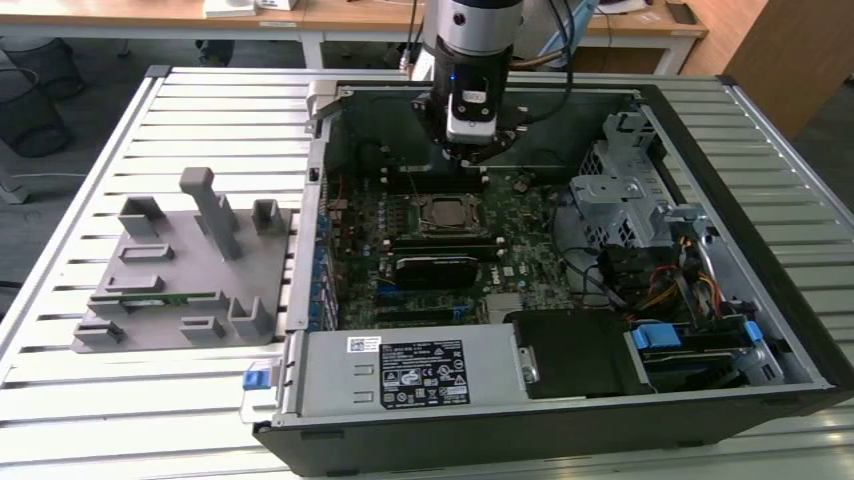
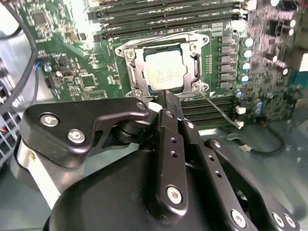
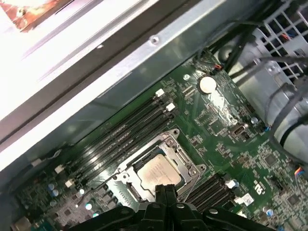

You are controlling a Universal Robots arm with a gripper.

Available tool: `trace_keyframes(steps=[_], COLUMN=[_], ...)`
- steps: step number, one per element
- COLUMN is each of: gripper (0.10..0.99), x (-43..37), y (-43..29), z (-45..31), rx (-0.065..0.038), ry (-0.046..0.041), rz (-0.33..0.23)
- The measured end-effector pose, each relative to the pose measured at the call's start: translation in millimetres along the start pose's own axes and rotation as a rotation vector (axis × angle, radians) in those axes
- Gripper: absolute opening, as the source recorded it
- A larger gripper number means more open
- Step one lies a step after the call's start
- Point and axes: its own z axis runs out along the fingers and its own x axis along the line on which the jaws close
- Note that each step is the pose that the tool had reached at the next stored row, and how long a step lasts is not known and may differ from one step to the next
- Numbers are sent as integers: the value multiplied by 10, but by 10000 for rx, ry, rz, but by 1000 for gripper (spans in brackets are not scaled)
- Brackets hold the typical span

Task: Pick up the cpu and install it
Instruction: 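Install the first cpu locking lever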

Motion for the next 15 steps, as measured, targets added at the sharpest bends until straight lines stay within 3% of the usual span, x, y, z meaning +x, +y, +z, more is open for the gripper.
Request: trace_keyframes(steps=[15], gripper=[106], x=[0], y=[0], z=[9], rx=[3], ry=[34], rz=[-2730])
